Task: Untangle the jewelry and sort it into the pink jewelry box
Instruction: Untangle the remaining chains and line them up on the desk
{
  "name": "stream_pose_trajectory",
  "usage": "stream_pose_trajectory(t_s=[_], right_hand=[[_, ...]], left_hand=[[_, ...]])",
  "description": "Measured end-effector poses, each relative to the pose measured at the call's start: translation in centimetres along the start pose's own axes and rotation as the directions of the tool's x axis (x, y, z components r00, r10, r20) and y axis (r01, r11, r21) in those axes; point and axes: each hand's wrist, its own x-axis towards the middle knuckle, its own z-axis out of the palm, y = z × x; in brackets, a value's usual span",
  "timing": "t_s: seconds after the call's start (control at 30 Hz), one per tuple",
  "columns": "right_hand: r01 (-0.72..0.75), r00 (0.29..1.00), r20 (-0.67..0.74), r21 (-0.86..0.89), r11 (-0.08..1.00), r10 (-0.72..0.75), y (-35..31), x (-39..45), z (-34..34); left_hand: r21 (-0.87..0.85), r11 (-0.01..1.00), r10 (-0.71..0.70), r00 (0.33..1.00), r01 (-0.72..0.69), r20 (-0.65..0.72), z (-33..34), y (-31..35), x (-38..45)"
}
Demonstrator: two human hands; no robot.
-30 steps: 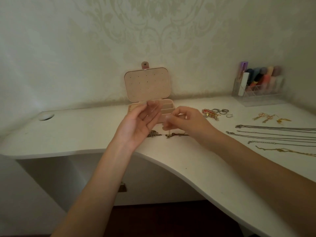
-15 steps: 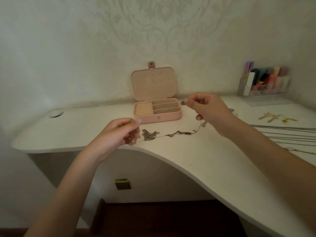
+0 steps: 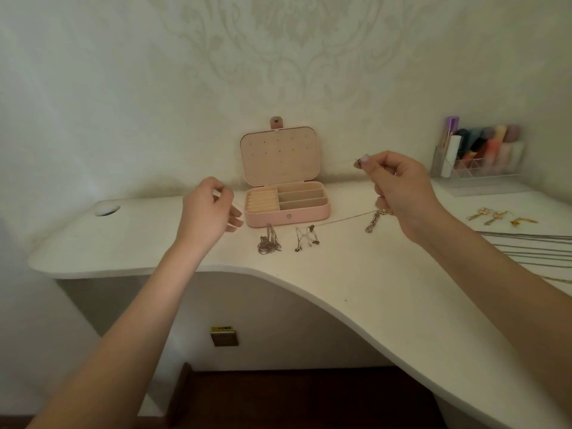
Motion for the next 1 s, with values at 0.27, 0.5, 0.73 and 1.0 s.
stream_pose_trajectory(t_s=[0.27,0.5,0.73,1.0], right_hand=[[0.031,0.998,0.063,-0.061,0.998,-0.028,0.5,-0.1,0.2],[-0.071,0.997,0.043,0.077,0.994,0.068,0.4,0.1,-0.2],[-0.281,0.944,0.256,0.303,0.911,0.206,1.0,0.2,-0.7],[-0.354,0.915,0.321,0.343,0.870,0.246,1.2,0.3,-1.0]], left_hand=[[-0.596,0.751,-0.235,0.959,0.284,0.160,0.4,3.7,1.6],[-0.425,0.859,-0.243,0.958,0.285,0.152,0.6,4.1,1.5],[-0.274,0.943,-0.156,0.978,0.189,0.138,0.1,3.9,1.8],[-0.228,0.955,-0.161,0.978,0.187,0.129,-0.5,3.9,2.8]])
